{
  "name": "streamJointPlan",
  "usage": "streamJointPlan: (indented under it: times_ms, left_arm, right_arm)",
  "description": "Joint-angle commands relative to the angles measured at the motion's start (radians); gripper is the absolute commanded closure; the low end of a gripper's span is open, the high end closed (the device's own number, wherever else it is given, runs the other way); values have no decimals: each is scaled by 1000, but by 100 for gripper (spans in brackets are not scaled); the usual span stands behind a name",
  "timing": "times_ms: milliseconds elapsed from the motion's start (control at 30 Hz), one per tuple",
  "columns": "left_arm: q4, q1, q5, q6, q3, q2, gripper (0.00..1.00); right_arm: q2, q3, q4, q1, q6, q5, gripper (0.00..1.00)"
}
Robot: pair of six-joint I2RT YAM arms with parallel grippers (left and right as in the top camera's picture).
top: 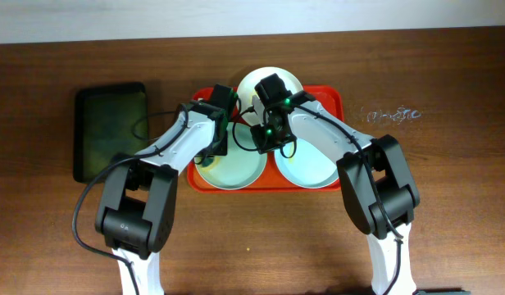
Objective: Clean dirty plates on tray and stack at the side
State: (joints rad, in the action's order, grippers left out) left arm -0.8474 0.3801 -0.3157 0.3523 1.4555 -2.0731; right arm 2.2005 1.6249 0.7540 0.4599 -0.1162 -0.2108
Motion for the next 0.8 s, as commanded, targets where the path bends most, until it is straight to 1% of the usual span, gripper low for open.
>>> streamJointPlan:
  times_ms: [0, 33, 100, 200, 233, 267, 300, 333, 367, 433, 467, 533, 600, 700, 733, 767]
  left_arm:
    - [-17, -10, -227, 19, 14, 49, 100]
    - [-13, -10, -222, 44, 15, 80, 100]
    - [-3, -10, -169, 55, 18, 151, 100]
    - [21, -42, -21, 55, 18, 273, 100]
    - [24, -80, 59, 55, 18, 326, 100]
    - [23, -112, 106, 55, 18, 357, 100]
    - [15, -166, 160, 55, 18, 394, 100]
    - [5, -196, 175, 55, 18, 409, 100]
    - [-18, -244, 178, 55, 18, 422, 100]
    - [-61, -325, 179, 55, 18, 424, 100]
    - [-76, -363, 179, 55, 18, 424, 100]
    - [-82, -431, 193, 55, 18, 424, 100]
    - [-82, -496, 234, 55, 18, 424, 100]
    - [-82, -557, 301, 55, 18, 423, 100]
    - [-82, -572, 315, 55, 18, 423, 100]
    - [-82, -580, 325, 55, 18, 423, 100]
  right_arm:
    - [26, -11, 7, -3, 11, 47, 96]
    - [26, -11, 8, -3, 11, 47, 96]
    - [23, -2, 18, -2, 11, 46, 96]
    - [4, 93, 111, 1, 11, 38, 96]
    - [-8, 142, 157, 6, 11, 67, 96]
    - [-19, 180, 192, 14, 11, 111, 96]
    - [-34, 234, 242, 31, 11, 189, 96]
    - [-45, 281, 283, 48, 11, 256, 96]
    - [-51, 338, 328, 71, 11, 343, 96]
    - [-52, 474, 414, 139, 11, 594, 96]
    - [-52, 524, 438, 182, 11, 759, 96]
    - [-52, 587, 446, 267, 12, 1107, 96]
    - [-52, 605, 433, 340, 12, 1381, 96]
    - [-52, 607, 404, 431, 12, 1707, 96]
    - [-52, 607, 393, 456, 13, 1788, 96]
    - [-52, 607, 389, 473, 56, 1803, 96]
